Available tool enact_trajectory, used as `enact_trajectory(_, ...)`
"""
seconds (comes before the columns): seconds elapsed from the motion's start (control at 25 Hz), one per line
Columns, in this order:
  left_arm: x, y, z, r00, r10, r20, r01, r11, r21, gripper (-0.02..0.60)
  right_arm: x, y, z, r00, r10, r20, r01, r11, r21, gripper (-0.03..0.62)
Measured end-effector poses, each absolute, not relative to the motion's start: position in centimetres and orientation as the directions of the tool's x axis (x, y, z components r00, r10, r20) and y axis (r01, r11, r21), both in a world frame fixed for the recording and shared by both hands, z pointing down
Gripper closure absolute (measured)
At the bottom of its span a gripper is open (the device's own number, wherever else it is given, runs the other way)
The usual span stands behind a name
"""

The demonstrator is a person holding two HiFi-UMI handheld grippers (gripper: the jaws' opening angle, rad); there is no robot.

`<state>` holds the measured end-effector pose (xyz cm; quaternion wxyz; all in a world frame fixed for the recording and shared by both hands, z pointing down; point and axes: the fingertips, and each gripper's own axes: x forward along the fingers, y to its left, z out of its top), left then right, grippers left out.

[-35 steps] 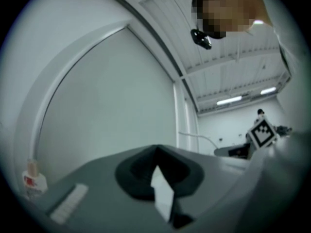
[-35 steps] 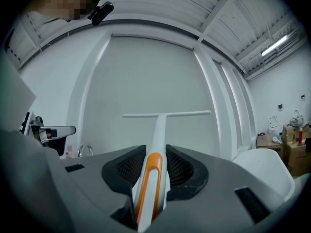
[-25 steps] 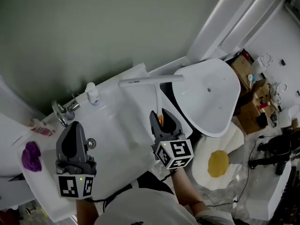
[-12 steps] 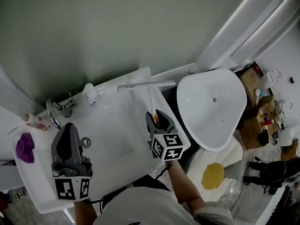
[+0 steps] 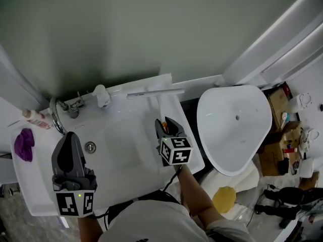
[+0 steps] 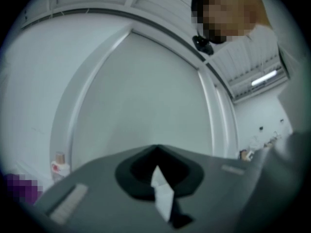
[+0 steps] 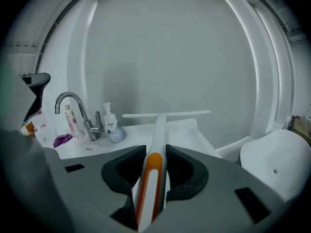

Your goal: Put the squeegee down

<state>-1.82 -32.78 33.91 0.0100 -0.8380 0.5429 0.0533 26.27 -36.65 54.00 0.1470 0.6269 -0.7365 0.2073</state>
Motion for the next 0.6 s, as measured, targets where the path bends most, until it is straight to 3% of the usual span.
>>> enact_trajectory(0.6, -3.1, -31.9, 35.3, 0.279, -0.959, -0.036, -0.960, -0.280, 0.012, 0.574, 25.4, -40.0, 60.3, -0.245, -0.767, 0.593, -0.970, 0.191, -0.152, 0.471)
